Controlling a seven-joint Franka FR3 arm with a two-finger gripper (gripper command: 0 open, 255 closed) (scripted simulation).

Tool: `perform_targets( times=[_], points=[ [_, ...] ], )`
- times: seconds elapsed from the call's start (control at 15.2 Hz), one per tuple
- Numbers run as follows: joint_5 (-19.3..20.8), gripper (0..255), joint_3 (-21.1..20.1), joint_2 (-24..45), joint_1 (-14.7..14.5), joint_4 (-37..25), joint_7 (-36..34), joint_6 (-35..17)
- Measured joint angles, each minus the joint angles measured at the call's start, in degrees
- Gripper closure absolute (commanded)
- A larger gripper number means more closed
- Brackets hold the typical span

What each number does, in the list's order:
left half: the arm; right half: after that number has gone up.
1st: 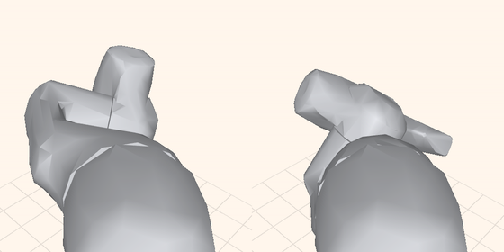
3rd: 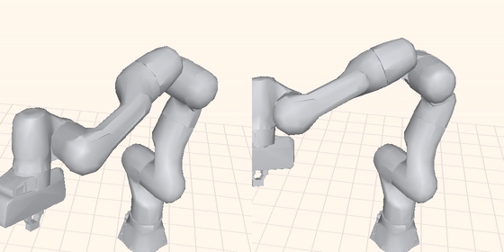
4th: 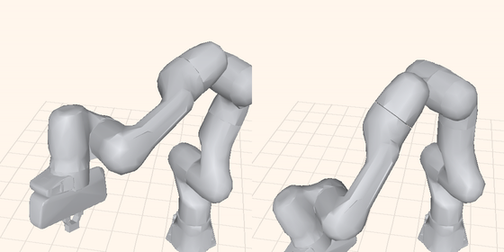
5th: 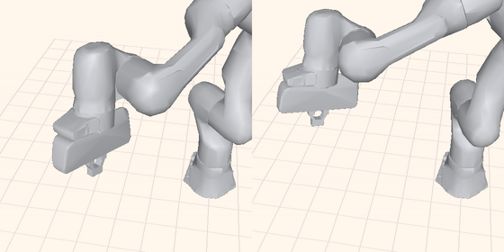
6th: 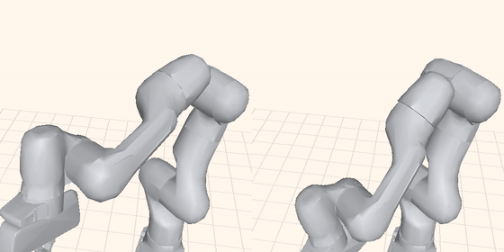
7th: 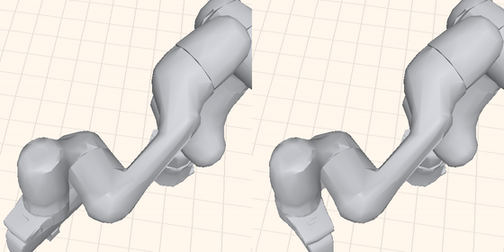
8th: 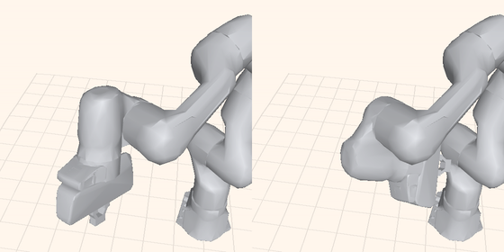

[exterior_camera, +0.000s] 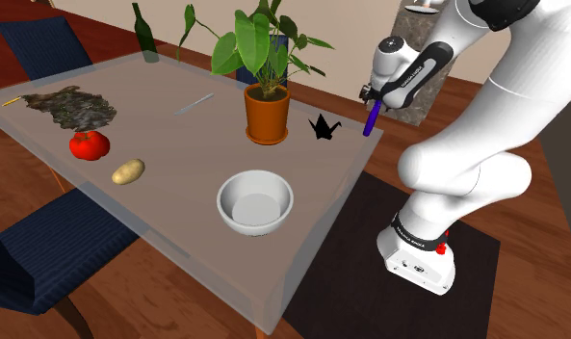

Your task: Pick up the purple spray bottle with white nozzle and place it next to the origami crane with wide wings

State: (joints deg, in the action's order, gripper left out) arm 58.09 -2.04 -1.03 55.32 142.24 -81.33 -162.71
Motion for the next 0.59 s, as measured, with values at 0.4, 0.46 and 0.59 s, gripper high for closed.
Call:
perform_targets(
  times=[0.4,0.46,0.59],
  points=[
    [-7.66,0,-0.70,-6.02,-1.61,2.77,5.99,2.88],
    [-7.69,0,-0.71,-6.08,-1.62,2.82,6.00,2.89],
    [-7.74,0,-0.70,-6.15,-1.63,2.88,6.04,2.91]
  ],
)
